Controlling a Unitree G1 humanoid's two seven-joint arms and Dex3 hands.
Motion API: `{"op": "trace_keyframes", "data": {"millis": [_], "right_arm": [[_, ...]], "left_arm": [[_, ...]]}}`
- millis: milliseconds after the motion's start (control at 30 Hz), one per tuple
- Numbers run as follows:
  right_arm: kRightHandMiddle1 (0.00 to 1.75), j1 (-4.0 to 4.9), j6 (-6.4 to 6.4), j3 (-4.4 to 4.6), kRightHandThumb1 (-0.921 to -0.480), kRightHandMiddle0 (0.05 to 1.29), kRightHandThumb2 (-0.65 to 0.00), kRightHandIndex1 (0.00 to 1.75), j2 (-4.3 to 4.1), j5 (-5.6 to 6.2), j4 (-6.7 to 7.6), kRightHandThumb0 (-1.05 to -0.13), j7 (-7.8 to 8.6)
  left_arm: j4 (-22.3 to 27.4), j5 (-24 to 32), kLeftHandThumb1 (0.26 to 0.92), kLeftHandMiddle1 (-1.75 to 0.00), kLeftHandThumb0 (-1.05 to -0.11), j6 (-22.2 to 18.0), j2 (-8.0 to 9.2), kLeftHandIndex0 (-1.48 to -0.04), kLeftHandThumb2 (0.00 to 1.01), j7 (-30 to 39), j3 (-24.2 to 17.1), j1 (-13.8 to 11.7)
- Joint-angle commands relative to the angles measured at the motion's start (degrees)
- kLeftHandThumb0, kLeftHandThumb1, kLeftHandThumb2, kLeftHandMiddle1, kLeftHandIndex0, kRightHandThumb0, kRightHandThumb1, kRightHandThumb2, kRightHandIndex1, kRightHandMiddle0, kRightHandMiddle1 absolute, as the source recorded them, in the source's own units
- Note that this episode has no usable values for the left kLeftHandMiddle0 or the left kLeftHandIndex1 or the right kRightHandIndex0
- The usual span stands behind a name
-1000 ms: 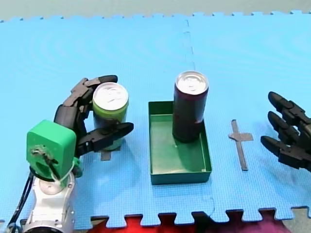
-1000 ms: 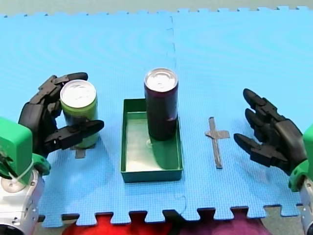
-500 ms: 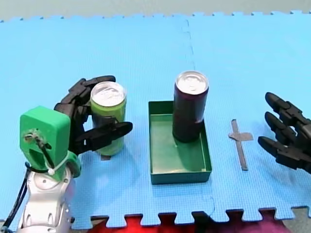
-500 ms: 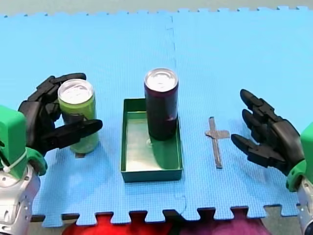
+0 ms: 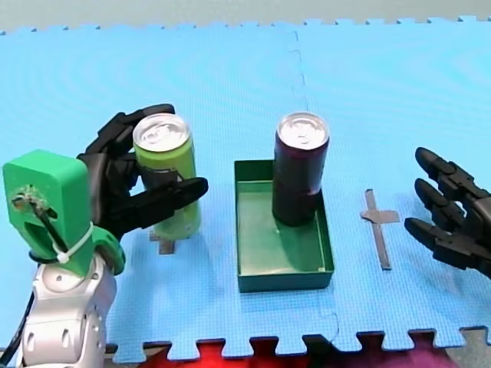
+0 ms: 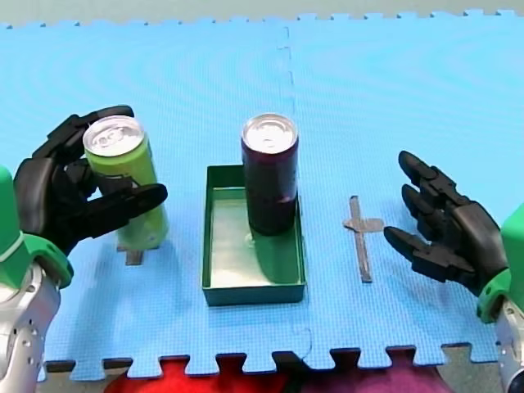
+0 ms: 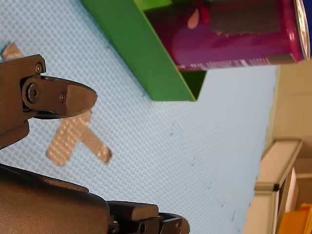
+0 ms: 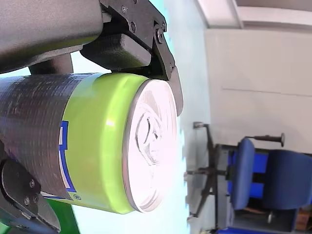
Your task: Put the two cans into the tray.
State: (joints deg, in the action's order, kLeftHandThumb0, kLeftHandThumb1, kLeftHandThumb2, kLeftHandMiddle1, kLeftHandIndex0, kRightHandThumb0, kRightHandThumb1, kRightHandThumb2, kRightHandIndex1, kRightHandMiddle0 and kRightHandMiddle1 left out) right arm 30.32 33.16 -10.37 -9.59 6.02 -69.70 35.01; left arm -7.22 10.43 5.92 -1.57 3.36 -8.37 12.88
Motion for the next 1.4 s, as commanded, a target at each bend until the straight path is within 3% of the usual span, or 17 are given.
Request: {"op": "trace_keyframes", "data": {"millis": [0, 400, 733, 1067, 1367], "right_arm": [[0.0, -0.1, 0.05, -0.51, -0.921, 0.1, -0.369, 0.0, -0.7, 0.53, -0.21, -1.048, 0.53], [0.0, -0.06, 0.09, -0.9, -0.921, 0.1, -0.372, 0.0, -0.9, 0.69, -0.25, -1.048, 0.93], [0.0, -0.08, 0.1, -0.97, -0.921, 0.1, -0.379, 0.0, -0.85, 0.69, -0.24, -1.048, 0.98], [0.0, -0.01, -0.06, -0.91, -0.921, 0.1, -0.382, 0.0, -0.58, 0.61, -0.37, -1.048, 0.73], [0.0, -0.07, -0.06, -1.03, -0.921, 0.1, -0.384, 0.0, -0.33, 0.79, -0.33, -1.048, 0.92]], "left_arm": [[7.3, 1.0, 0.872, -1.75, -0.426, 0.4, -0.03, -0.54, 0.0, -0.4, 0.3, -1.6], [9.5, 4.1, 0.872, -1.75, -0.417, -1.7, -0.21, -0.53, 0.0, 3.6, 0.7, -3.2], [10.9, 3.5, 0.87, -1.75, -0.415, -5.5, -0.76, -0.53, 0.0, 5.2, 2.9, -4.0], [13.3, 0.7, 0.868, -1.75, -0.418, -5.9, -1.48, -0.53, 0.0, 4.0, 6.3, -4.3], [15.4, -0.8, 0.865, -1.75, -0.423, -3.3, -2.24, -0.53, 0.0, 2.5, 8.9, -3.9]]}}
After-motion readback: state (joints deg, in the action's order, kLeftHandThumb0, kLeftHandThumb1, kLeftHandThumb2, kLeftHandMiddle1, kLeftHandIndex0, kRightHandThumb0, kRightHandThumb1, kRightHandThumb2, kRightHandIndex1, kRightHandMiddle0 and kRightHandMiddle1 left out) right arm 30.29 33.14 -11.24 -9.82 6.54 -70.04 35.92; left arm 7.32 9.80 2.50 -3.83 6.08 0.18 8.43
